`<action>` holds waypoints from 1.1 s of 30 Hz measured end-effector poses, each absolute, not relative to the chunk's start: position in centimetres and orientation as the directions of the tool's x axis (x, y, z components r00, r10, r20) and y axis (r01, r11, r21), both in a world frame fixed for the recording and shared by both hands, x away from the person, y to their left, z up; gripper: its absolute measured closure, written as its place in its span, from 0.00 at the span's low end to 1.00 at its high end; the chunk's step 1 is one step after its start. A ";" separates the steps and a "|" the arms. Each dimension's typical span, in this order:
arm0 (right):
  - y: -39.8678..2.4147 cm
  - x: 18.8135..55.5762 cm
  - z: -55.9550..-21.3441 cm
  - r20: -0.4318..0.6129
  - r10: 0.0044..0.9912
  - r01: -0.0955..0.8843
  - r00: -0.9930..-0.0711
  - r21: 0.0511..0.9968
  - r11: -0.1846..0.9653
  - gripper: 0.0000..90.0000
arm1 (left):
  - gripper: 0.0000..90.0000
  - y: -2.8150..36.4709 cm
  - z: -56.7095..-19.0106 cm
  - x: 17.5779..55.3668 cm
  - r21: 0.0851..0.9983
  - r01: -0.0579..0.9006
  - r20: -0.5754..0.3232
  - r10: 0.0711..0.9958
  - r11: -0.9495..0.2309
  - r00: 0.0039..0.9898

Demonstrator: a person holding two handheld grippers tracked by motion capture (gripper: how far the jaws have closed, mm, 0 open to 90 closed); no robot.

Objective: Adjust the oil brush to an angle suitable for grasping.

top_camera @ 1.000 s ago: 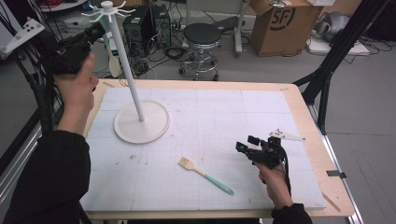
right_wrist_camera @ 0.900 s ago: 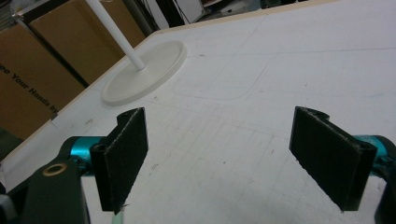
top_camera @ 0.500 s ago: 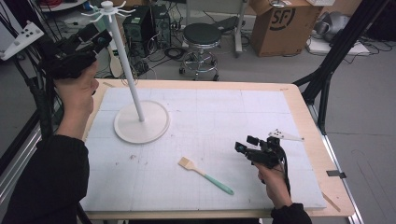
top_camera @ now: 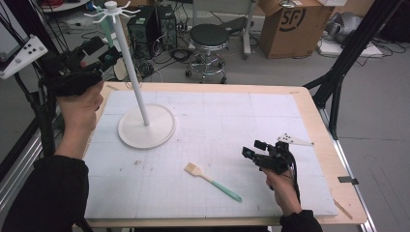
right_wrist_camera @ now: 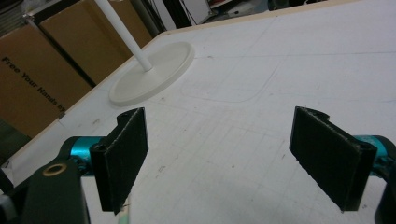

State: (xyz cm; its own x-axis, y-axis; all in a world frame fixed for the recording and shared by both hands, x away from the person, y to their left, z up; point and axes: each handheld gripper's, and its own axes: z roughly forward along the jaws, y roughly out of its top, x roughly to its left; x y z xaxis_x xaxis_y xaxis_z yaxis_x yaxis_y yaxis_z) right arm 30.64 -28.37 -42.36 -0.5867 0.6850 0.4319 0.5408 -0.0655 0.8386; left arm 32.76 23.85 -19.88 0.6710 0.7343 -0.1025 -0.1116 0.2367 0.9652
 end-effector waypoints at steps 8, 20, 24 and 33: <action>-27.8 30.7 -42.3 0.430 0.686 0.545 -0.587 0.837 -0.058 0.21 | 0.35 24.0 -21.9 31.7 0.968 -0.082 -0.118 0.719 0.237 0.684; -28.1 30.5 -42.1 0.433 0.681 0.536 -0.590 0.841 -0.070 0.19 | 0.35 23.3 -25.4 30.3 0.975 -0.033 -0.134 0.702 0.219 0.700; -28.0 30.5 -42.1 0.430 0.682 0.534 -0.591 0.843 -0.069 0.19 | 0.35 23.1 -26.8 30.0 0.975 -0.023 -0.143 0.700 0.223 0.700; -28.1 30.4 -41.9 0.429 0.682 0.531 -0.593 0.844 -0.069 0.19 | 0.35 22.8 -30.1 29.6 0.973 0.033 -0.185 0.692 0.228 0.697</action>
State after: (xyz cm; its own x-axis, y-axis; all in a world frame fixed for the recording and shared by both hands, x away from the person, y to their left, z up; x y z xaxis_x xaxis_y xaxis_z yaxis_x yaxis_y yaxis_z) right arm 30.41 -28.06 -41.95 -0.5930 0.6816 0.4286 0.5312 -0.0688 0.8444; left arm 29.58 22.80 -30.05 0.6973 0.6924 -0.1854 0.0325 0.2279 0.9731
